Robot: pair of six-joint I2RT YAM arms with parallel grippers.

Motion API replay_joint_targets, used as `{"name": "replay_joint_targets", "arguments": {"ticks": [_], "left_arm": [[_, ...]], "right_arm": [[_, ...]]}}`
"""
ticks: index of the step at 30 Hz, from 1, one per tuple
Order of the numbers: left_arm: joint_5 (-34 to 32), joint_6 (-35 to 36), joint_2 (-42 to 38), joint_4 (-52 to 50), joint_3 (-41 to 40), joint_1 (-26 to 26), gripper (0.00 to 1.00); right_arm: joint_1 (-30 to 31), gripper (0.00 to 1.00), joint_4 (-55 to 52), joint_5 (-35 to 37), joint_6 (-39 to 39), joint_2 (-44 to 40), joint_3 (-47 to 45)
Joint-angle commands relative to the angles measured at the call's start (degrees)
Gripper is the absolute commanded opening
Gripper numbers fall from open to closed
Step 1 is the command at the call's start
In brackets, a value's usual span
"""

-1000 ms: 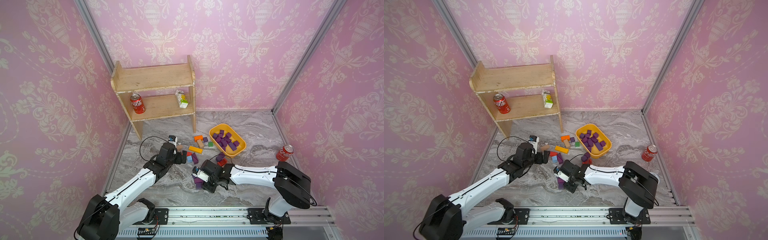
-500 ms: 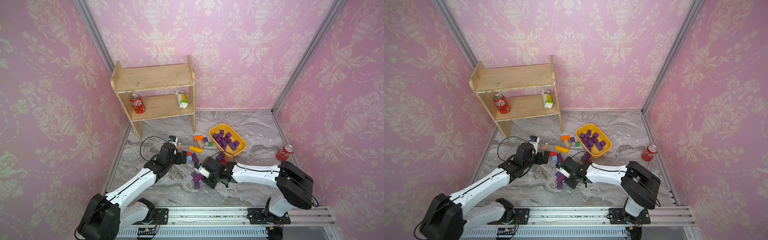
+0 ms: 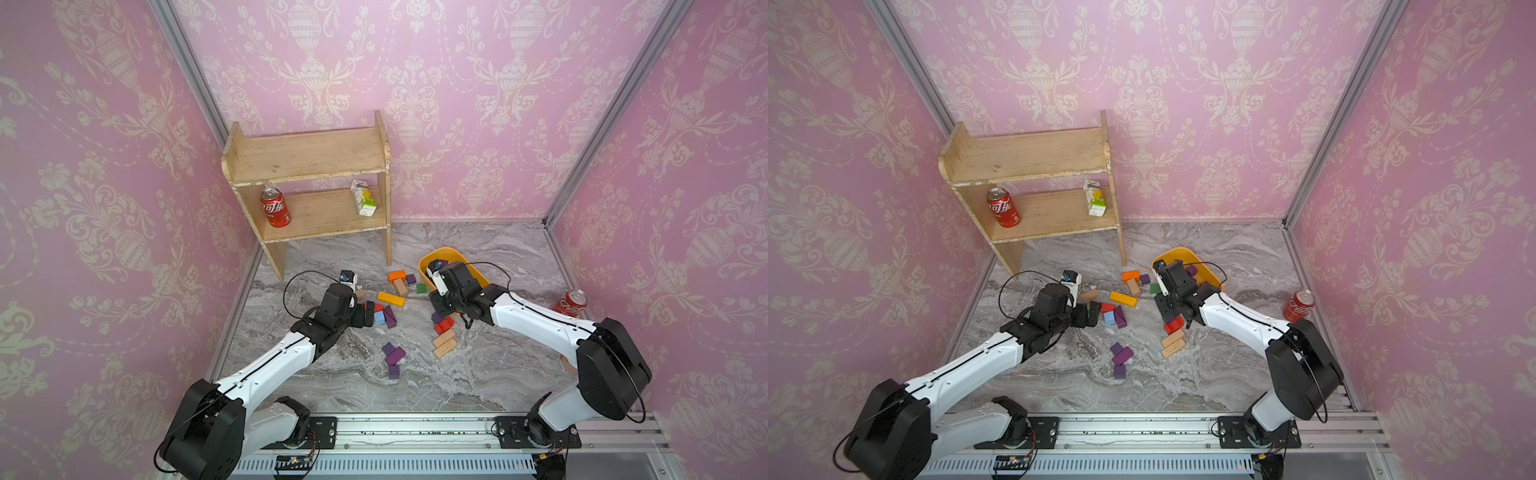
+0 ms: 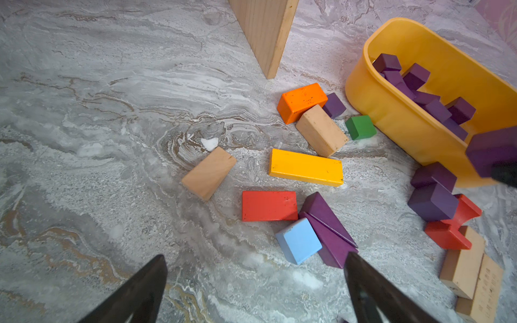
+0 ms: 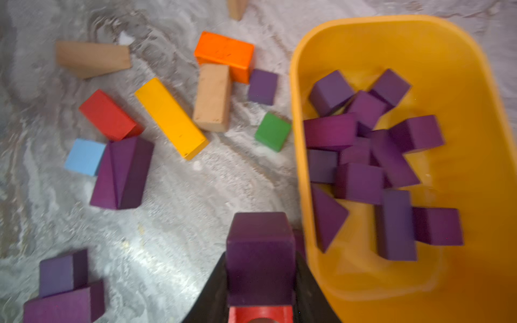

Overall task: Pick purple bricks into the storage bin
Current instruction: Place the building block in the storage box.

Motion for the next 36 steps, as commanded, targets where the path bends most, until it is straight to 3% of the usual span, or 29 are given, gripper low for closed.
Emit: {"name": "replay_joint_targets", "arguments": {"ticks": [1,7,10,12,19,23,30,36], "left_arm": [[0.34,1.41,0.13,0.08,2.94,-0.13,0.99],[0.56,1.08,1.24,-0.45,5.61,-0.12,0.99],[0.71,0.83,2.05,-1.07,6.06,-0.12,0.99],[1.02,0.69,2.23,-1.93,8.42,-0.13,0.99],[0.9,1.3,1.53,-6.68,10.92,-0.31,0.99],[0.47,2.79,1.68,-11.2,12.59,-1.14,0.99],[-7.41,7.32,5.09,-23.62,18.76,-10.45,0.99],[-6.95,4.13,3.18,-21.9,14.67,-15.06,0.99]], "right_arm": [[-3.27,0.27,-2.04,2.78,1.47,0.98,3.0],[-9.26,0.29,-4.26,4.13,6.34,3.86,6.29],[-11.25,0.59,-5.96,3.15,7.64,5.24,8.91],[-11.8,0.71,-7.63,1.47,6.46,5.46,10.41],[-11.75,0.71,-11.1,-4.97,3.98,-0.01,10.65],[-11.77,0.72,-11.23,-6.85,3.8,-4.79,5.74],[-11.65,0.74,-6.75,-1.89,3.45,-17.59,-6.97],[-11.58,0.78,2.21,-8.21,5.86,-26.7,-17.64]]}}
